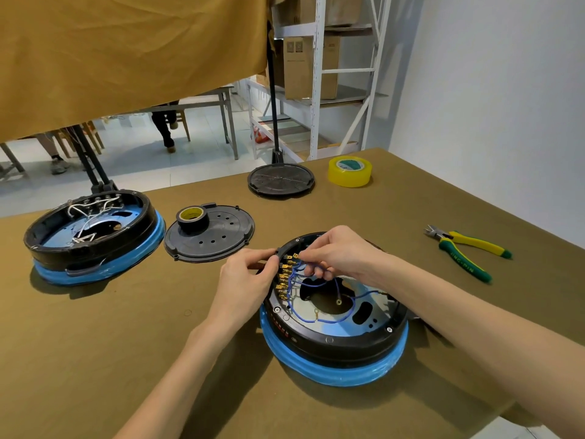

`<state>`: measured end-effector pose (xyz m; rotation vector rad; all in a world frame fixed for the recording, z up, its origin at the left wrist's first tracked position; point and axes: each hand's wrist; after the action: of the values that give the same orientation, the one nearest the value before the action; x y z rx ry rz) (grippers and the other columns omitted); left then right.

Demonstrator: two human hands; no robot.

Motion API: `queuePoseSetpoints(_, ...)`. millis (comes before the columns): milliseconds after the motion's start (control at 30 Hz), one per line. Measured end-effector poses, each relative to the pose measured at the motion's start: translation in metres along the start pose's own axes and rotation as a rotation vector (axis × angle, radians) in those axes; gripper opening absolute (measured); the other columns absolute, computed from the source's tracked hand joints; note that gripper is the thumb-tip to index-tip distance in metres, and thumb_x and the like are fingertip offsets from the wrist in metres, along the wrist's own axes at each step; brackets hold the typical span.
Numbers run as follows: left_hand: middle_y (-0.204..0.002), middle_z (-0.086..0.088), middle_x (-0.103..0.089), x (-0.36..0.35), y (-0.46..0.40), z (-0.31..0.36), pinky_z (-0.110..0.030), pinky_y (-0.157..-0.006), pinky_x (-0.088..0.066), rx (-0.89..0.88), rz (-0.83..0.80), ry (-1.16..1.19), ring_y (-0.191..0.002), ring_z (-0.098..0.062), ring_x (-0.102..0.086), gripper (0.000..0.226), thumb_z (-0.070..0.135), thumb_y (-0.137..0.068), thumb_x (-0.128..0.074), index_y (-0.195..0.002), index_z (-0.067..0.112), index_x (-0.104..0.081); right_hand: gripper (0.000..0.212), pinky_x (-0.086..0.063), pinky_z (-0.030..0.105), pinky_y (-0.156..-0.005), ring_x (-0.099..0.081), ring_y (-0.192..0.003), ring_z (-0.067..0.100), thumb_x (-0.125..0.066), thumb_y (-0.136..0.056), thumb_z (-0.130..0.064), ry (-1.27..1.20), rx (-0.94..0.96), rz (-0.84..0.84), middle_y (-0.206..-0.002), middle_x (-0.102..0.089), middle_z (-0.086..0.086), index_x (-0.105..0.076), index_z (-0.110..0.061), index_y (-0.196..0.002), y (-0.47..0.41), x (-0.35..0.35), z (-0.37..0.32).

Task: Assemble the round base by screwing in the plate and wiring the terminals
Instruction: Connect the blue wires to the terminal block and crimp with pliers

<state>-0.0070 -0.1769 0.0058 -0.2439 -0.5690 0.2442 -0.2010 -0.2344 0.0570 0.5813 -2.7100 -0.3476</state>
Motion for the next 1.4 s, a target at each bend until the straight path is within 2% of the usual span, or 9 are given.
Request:
queuePoseSetpoints(100,-0.11,0.016,-0.068,0.002,0.0,-0.002,-0.008,-0.074,-0.051,-0.006,-0.016,0.025,-0.101,0.008,-0.062,0.03,0.033,-0.1,-0.064,-0.126,0.022,-0.073,0.013,-0.035,0.017,-0.041,-0.047,-0.043,0.006,-0.076,-0.093,-0.019,0.107,0.004,0.045,-0.061,-0.069,0.001,-0.078,-0.006,-0.092,-0.006,-0.001,-0.003)
queuePoseSetpoints(200,-0.111,0.017,-0.068,0.004,0.0,-0.002,-0.016,-0.084,-0.055,-0.008,-0.015,0.034,-0.101,0.01,-0.061,0.029,0.033,-0.1,-0.064,-0.126,0.022,-0.073,0.015,-0.028,0.02,-0.039,-0.039,-0.041,0.007,-0.074,-0.093,-0.019,0.172,-0.052,0.048,-0.055,-0.06,-0.003,-0.078,-0.005,-0.096,-0.013,-0.004,-0.004)
queuePoseSetpoints(367,-0.114,0.012,-0.068,0.004,0.0,-0.002,-0.024,-0.086,-0.056,-0.015,-0.018,0.032,-0.105,0.002,-0.063,0.03,0.031,-0.102,-0.062,-0.129,0.021,-0.073,0.019,-0.025,0.018,-0.038,-0.04,-0.044,0.006,-0.075,-0.093,-0.018,0.173,-0.133,-0.045,-0.057,-0.055,-0.004,-0.076,-0.001,-0.101,-0.019,0.002,-0.006)
queuePoseSetpoints(667,-0.116,0.012,-0.067,0.003,-0.001,-0.003,-0.007,-0.076,-0.05,-0.013,-0.033,0.025,-0.105,0.008,-0.06,0.03,0.03,-0.102,-0.061,-0.128,0.02,-0.072,0.02,-0.026,0.015,-0.036,-0.044,-0.044,0.004,-0.075,-0.093,-0.018,0.132,-0.179,-0.136,-0.057,-0.056,-0.005,-0.075,-0.001,-0.104,-0.026,0.009,-0.007)
queuePoseSetpoints(900,-0.119,0.01,-0.067,0.001,-0.002,-0.003,-0.017,-0.084,-0.053,-0.005,-0.044,0.055,-0.109,0.001,-0.061,0.028,0.027,-0.103,-0.061,-0.125,0.017,-0.074,0.024,-0.033,0.013,-0.037,-0.047,-0.046,0.004,-0.073,-0.094,-0.012,0.111,-0.252,-0.176,-0.061,-0.058,-0.001,-0.071,0.004,-0.112,-0.035,0.006,-0.024)
queuePoseSetpoints(1000,-0.119,0.01,-0.067,0.002,-0.002,-0.003,-0.015,-0.083,-0.052,-0.007,-0.042,0.048,-0.109,0.003,-0.06,0.026,0.026,-0.103,-0.061,-0.124,0.018,-0.074,0.017,-0.041,0.011,-0.041,-0.05,-0.048,0.003,-0.071,-0.095,-0.011,0.113,-0.284,-0.211,-0.062,-0.06,-0.001,-0.07,0.0,-0.108,-0.036,0.004,-0.031)
queuePoseSetpoints(1133,-0.116,0.013,-0.066,0.004,-0.002,-0.003,-0.028,-0.089,-0.058,-0.007,-0.052,0.037,-0.107,0.002,-0.061,0.029,0.029,-0.102,-0.061,-0.127,0.02,-0.072,0.01,-0.047,0.013,-0.043,-0.057,-0.048,0.005,-0.074,-0.093,-0.01,0.055,-0.264,-0.153,-0.062,-0.064,0.002,-0.074,0.0,-0.095,-0.031,0.005,-0.026)
queuePoseSetpoints(1333,-0.116,0.01,-0.068,0.002,-0.002,-0.003,-0.028,-0.09,-0.056,-0.012,-0.052,0.065,-0.106,0.0,-0.063,0.024,0.027,-0.102,-0.062,-0.119,0.019,-0.077,0.008,-0.049,0.014,-0.043,-0.058,-0.046,0.007,-0.072,-0.094,-0.004,-0.001,-0.244,-0.125,-0.061,-0.064,0.007,-0.072,0.004,-0.093,-0.027,0.001,-0.025)
queuePoseSetpoints(1400,-0.115,0.009,-0.068,0.003,-0.004,-0.003,-0.023,-0.086,-0.054,-0.015,-0.054,0.072,-0.106,-0.001,-0.063,0.022,0.025,-0.102,-0.062,-0.117,0.018,-0.078,0.008,-0.049,0.014,-0.044,-0.058,-0.046,0.007,-0.07,-0.094,-0.002,0.014,-0.245,-0.133,-0.063,-0.064,0.008,-0.072,0.006,-0.094,-0.028,0.0,-0.03)
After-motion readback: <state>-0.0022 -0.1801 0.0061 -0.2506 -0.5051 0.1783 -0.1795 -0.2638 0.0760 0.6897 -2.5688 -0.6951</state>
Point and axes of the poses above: each hand's wrist, its own y-axis away from the middle knuckle, its own x-axis out of the back of the hand, z = x × y
